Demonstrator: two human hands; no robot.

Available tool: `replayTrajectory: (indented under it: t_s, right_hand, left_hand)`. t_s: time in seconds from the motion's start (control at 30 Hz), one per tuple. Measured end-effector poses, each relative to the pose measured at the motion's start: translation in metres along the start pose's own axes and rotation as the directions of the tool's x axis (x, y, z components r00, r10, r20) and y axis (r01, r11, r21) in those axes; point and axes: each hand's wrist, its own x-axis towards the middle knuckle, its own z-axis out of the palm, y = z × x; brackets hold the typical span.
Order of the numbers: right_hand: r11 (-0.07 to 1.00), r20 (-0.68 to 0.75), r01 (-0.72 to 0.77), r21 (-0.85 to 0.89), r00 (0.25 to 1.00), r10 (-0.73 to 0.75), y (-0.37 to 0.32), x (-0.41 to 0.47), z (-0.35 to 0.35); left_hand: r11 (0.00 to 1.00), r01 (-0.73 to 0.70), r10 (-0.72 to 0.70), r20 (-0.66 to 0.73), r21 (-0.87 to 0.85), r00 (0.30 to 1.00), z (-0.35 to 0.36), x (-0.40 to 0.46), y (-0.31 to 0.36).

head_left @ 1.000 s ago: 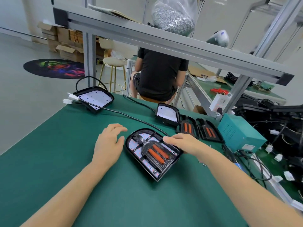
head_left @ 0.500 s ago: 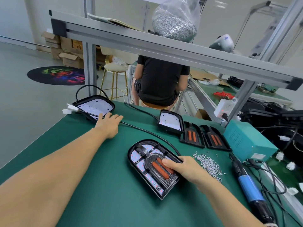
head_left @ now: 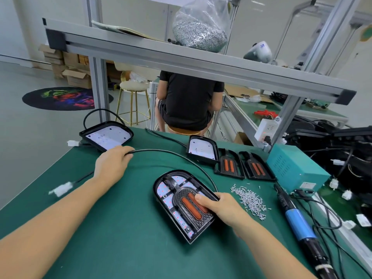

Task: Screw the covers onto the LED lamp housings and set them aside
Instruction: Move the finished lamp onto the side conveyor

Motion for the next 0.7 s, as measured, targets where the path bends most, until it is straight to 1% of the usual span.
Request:
replayTrajectory:
  t_s: [0.07, 0.17, 0.23, 0.3, 0.33, 0.43, 0.53, 0.6, 0.7]
  right_hand:
    - [0.995, -0.04, 0.013, 0.097, 0.999, -0.009, 0.001, -0.006, 0.003]
    - [0.952, -0.095, 0.064, 0.298, 0.995, -0.037, 0.001, -0.013, 0.011]
    - [0.911, -0.16, 0.101, 0.399, 0.986, -0.039, -0.002, -0.016, 0.014]
    - [0.89, -0.229, 0.138, 0.435, 0.973, -0.039, -0.009, -0.018, 0.014]
    - [0.879, -0.256, 0.154, 0.452, 0.966, -0.038, -0.014, -0.019, 0.014]
    - [0.816, -0.312, 0.229, 0.53, 0.948, -0.064, -0.035, -0.028, 0.012]
    - [0.727, -0.376, 0.309, 0.614, 0.924, -0.075, -0.053, -0.036, 0.005]
    - [0.686, -0.415, 0.341, 0.642, 0.908, -0.063, -0.063, -0.042, -0.004]
    - [0.672, -0.474, 0.362, 0.646, 0.881, -0.019, -0.066, -0.052, -0.022]
  left_hand:
    - [0.983, 0.06, -0.066, -0.027, -0.172, 0.997, -0.009, -0.01, 0.005]
    - [0.889, 0.156, -0.169, 0.008, -0.43, 0.986, -0.018, -0.02, 0.017]
    - [0.772, 0.195, -0.223, 0.031, -0.605, 0.974, -0.023, -0.021, 0.031]
    - [0.6, 0.214, -0.25, 0.074, -0.771, 0.966, -0.028, -0.02, 0.052]
    - [0.518, 0.221, -0.251, 0.1, -0.826, 0.963, -0.031, -0.02, 0.063]
    - [0.307, 0.257, -0.227, 0.192, -0.916, 0.955, -0.037, -0.028, 0.096]
    - [0.051, 0.338, -0.148, 0.328, -0.94, 0.933, -0.037, -0.04, 0.129]
    - [-0.033, 0.369, -0.081, 0.37, -0.929, 0.925, -0.035, -0.047, 0.152]
    - [-0.107, 0.367, 0.002, 0.369, -0.924, 0.93, -0.03, -0.055, 0.191]
